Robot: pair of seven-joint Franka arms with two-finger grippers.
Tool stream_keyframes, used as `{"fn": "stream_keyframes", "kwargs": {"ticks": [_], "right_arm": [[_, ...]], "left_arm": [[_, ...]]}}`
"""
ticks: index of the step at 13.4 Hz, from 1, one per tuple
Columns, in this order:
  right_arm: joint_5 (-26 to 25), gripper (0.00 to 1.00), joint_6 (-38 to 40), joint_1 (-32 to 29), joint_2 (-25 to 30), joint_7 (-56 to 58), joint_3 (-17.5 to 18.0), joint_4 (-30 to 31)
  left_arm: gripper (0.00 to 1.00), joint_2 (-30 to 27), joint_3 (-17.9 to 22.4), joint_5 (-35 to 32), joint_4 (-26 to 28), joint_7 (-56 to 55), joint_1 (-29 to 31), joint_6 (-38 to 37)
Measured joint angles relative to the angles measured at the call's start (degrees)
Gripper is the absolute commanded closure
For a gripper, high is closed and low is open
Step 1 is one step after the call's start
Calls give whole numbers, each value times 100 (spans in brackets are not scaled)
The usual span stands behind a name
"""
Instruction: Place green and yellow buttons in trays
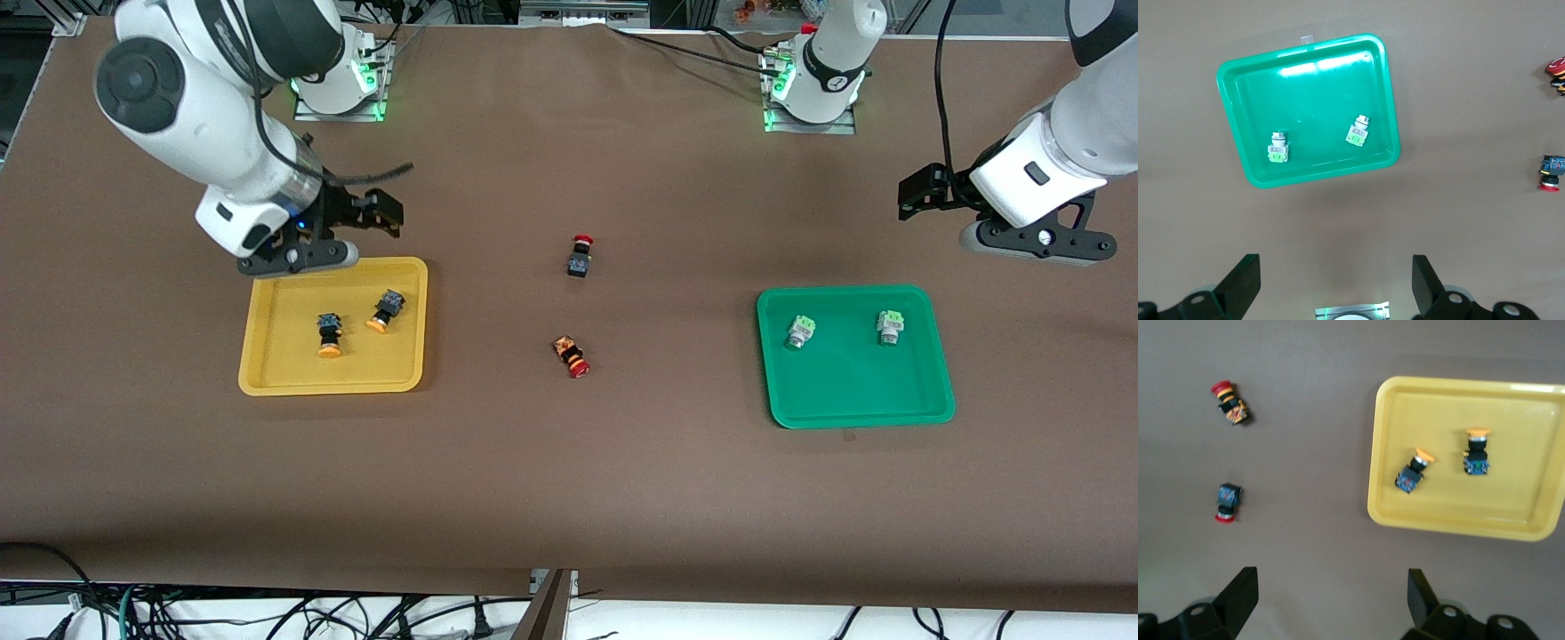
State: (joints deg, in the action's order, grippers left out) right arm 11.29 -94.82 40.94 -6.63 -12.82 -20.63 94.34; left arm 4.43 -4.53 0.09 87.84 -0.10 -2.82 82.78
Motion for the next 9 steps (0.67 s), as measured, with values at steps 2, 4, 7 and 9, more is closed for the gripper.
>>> {"fn": "stream_keyframes", "kwargs": {"ticks": [2, 4, 7, 9], "right_arm": [[-23, 1, 517, -12, 292, -14, -153, -8], [-82, 1, 887, -34, 566, -10, -437, -24], [-506, 1, 1169, -57, 683, -7, -592, -28], [-577, 1, 1151, -55, 576, -12, -587, -27]], "left_arm": [[0, 22, -1, 0, -83, 0, -9, 11], [0, 103, -1, 0, -268, 0, -11, 11], [0, 202, -1, 0, -383, 0, -11, 11], [0, 225, -1, 0, -400, 0, -12, 10]]}}
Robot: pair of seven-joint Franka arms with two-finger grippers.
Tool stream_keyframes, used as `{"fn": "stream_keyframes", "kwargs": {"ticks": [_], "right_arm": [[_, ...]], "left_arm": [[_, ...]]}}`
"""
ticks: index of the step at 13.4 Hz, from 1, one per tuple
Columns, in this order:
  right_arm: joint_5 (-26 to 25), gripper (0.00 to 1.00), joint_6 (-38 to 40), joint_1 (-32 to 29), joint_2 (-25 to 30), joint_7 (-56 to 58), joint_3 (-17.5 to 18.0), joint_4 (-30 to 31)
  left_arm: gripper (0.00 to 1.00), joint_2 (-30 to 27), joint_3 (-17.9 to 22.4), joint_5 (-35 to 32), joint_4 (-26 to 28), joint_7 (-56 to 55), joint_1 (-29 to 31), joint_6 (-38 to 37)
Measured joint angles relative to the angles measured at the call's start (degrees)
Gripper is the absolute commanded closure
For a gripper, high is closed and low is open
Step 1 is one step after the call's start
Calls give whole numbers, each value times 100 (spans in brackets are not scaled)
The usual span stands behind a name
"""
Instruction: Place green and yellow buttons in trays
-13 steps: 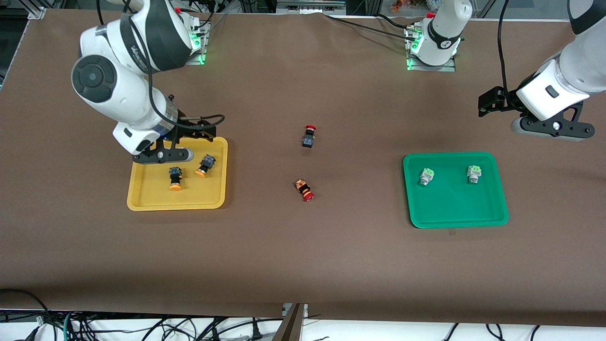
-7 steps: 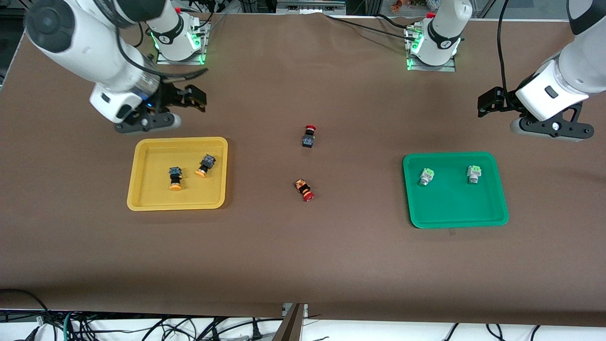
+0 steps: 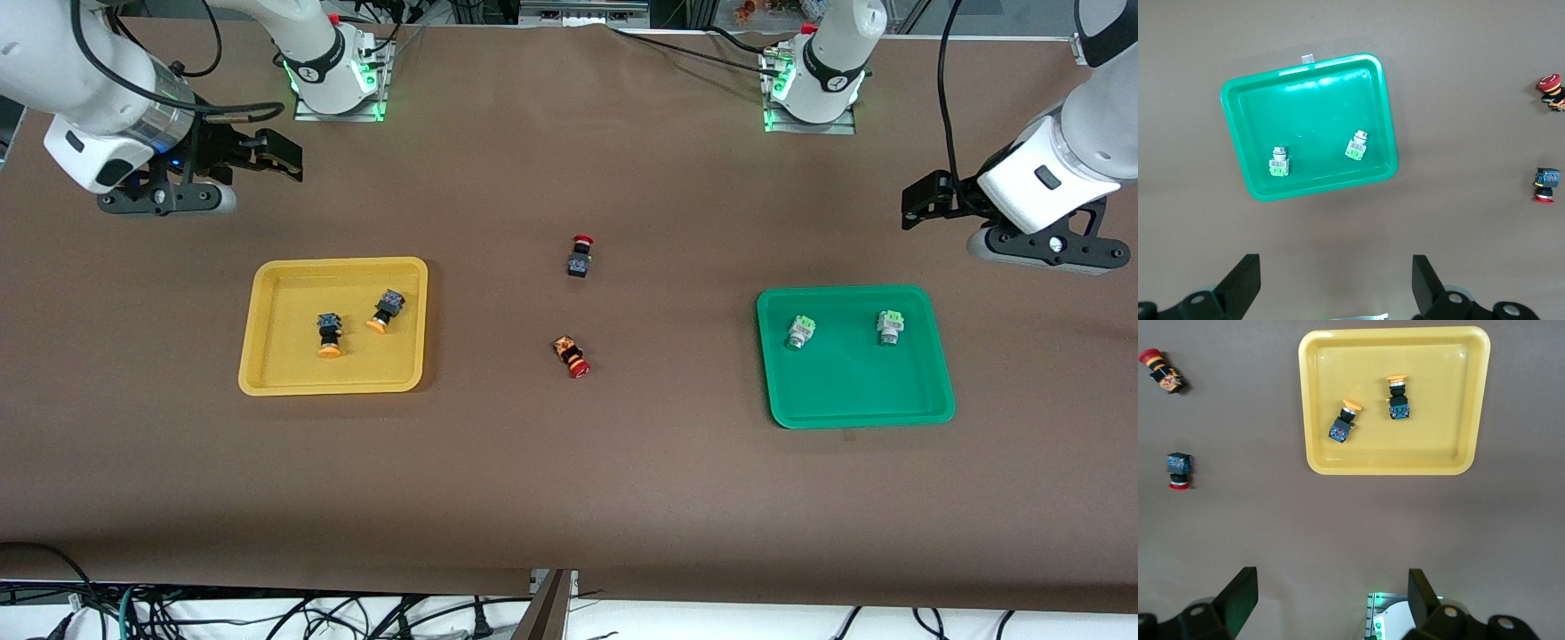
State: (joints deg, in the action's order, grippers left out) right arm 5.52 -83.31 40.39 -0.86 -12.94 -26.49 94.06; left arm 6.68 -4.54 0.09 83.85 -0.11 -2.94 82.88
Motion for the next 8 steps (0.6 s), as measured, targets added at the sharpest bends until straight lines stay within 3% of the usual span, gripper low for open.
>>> {"fn": "stream_keyframes", "kwargs": {"ticks": [8], "right_arm": [[-28, 1, -239, -14, -77, 3, 0, -24]], "left_arm": [[0, 10, 0, 0, -15, 0, -1, -1]]}}
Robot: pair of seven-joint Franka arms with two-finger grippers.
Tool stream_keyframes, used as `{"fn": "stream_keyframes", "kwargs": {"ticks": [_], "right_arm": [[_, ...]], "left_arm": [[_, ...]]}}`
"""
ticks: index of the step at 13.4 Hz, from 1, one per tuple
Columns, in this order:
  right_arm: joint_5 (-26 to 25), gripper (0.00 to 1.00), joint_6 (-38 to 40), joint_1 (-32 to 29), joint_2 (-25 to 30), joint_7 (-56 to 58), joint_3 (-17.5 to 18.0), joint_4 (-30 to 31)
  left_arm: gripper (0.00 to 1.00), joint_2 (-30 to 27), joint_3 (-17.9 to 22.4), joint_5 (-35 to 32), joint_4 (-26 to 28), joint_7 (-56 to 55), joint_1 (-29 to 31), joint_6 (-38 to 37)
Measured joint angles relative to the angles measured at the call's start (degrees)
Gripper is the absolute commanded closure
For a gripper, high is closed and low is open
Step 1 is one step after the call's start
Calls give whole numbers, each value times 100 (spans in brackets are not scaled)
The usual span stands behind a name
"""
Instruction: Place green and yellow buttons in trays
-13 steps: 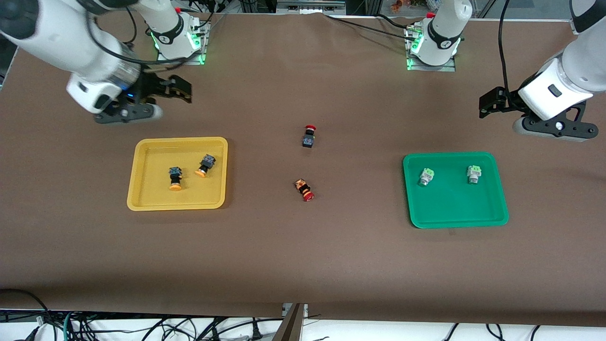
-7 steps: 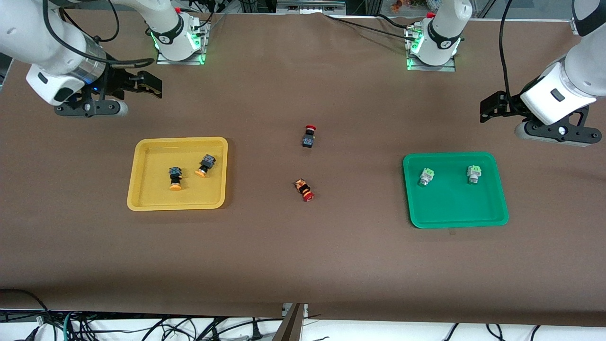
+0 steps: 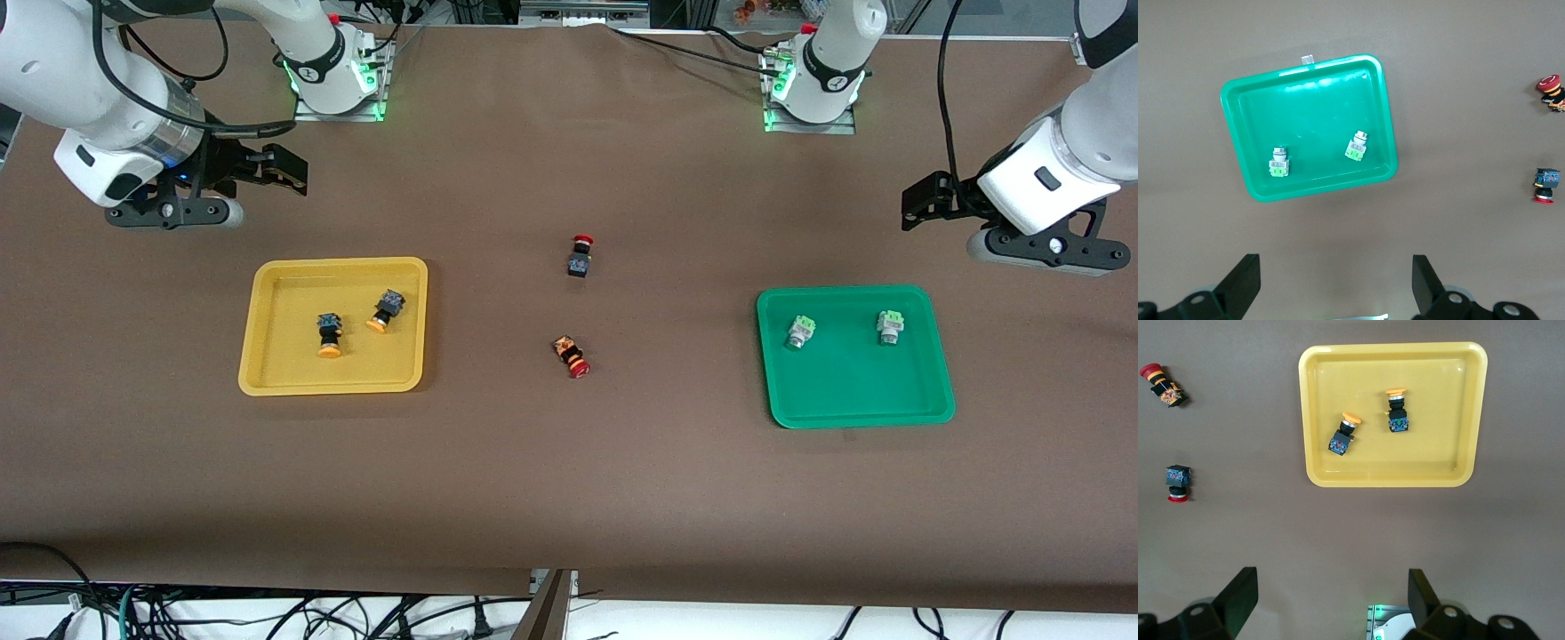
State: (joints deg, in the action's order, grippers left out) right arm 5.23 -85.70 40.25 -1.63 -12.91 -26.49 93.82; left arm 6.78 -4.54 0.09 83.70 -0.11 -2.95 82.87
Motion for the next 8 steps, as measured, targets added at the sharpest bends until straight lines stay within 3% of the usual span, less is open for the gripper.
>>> {"fn": "stream_keyframes", "kwargs": {"ticks": [2, 6, 8], "right_arm": [[-20, 1, -130, -252, -29, 93, 132, 1], [-165, 1, -219, -1640, -91, 395, 1423, 1], [-318, 1, -239, -2162, -89, 580, 1894, 0]], "left_arm": [[0, 3, 0, 0, -2, 0, 0, 0], [0, 9, 0, 0, -4, 0, -2, 0], [0, 10, 0, 0, -6, 0, -3, 0]]}}
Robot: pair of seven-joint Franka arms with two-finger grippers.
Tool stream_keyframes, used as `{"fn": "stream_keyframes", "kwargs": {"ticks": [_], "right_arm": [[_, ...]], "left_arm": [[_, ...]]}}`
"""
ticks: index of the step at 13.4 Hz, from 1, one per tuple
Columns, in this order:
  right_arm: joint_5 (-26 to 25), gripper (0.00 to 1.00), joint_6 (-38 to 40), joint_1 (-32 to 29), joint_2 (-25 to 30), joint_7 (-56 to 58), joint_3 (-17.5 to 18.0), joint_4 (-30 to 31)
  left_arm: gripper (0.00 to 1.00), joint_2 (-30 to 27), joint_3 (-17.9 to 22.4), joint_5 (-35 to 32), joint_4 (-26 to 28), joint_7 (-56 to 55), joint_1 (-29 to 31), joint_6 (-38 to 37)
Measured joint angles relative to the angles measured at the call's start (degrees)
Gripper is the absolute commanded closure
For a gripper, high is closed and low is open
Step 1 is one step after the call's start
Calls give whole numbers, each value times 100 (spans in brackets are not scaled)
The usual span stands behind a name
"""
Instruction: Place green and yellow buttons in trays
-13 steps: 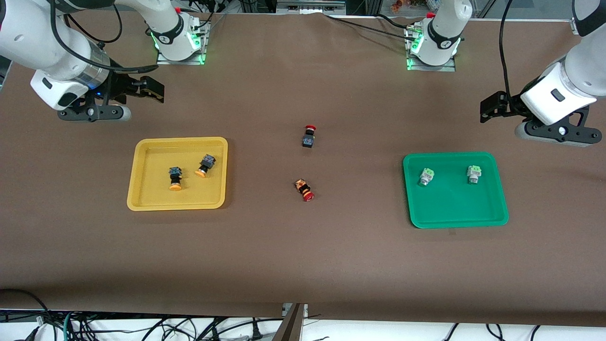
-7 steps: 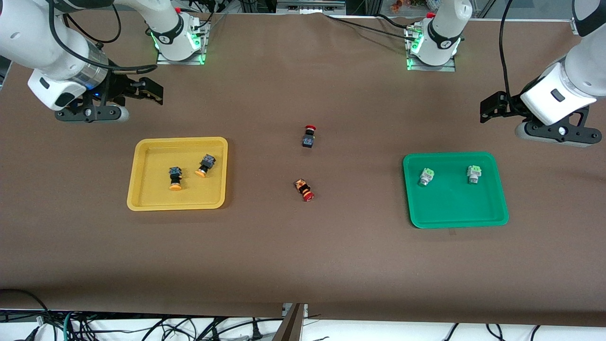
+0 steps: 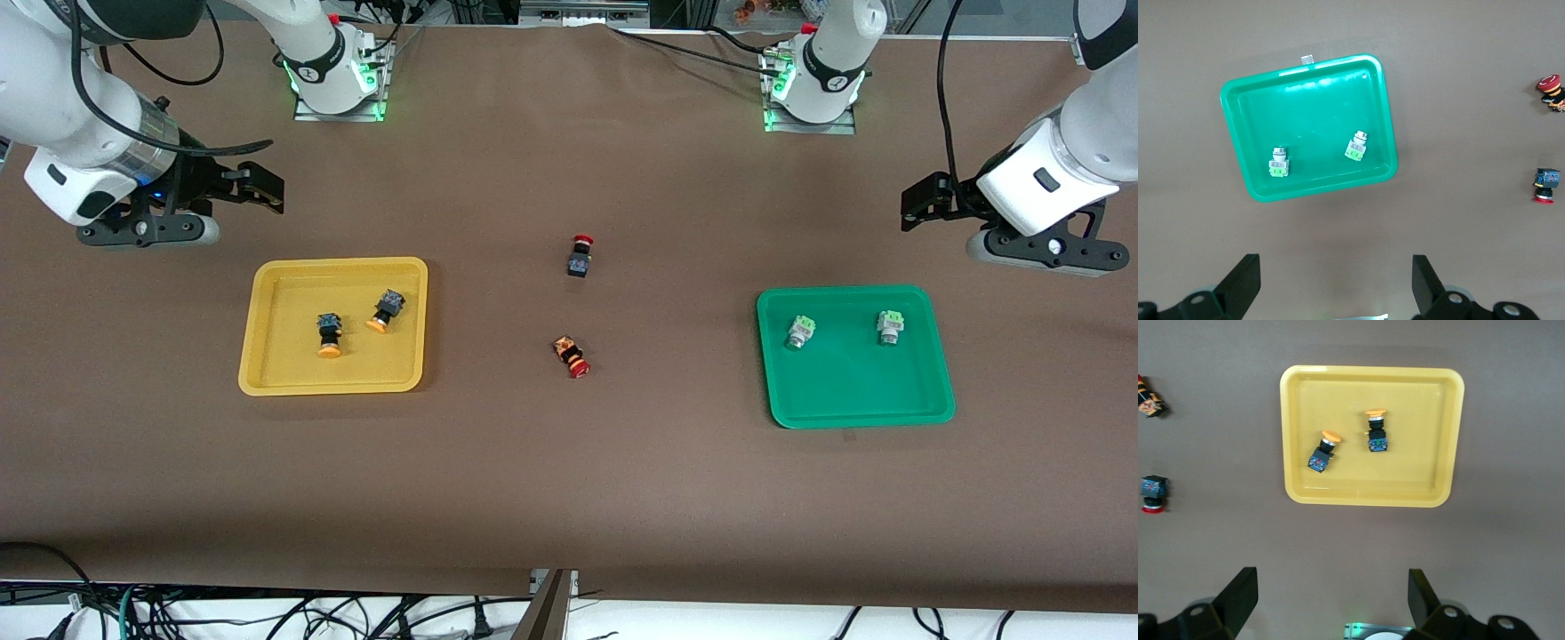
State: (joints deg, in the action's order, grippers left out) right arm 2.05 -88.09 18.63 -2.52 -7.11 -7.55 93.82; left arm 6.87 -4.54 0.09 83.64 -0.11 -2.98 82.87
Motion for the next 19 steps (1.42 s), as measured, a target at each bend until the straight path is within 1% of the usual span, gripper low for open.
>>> {"fn": "stream_keyframes", "kwargs": {"ticks": [2, 3, 9, 14, 19], "right_arm": [[-34, 1, -9, -473, 0, 212, 366, 0], [-45, 1, -9, -592, 1, 294, 433, -1], [-126, 1, -46, -655, 2, 339, 512, -23], [-245, 1, -97, -674, -102, 337, 515, -368], [-284, 1, -95, -682, -146, 337, 515, -384]], "left_arm": [[0, 1, 0, 0, -1, 0, 0, 0], [0, 1, 0, 0, -1, 0, -1, 0], [0, 7, 0, 0, -2, 0, -1, 0], [0, 12, 0, 0, -3, 0, -1, 0], [0, 12, 0, 0, -4, 0, -1, 0]]}}
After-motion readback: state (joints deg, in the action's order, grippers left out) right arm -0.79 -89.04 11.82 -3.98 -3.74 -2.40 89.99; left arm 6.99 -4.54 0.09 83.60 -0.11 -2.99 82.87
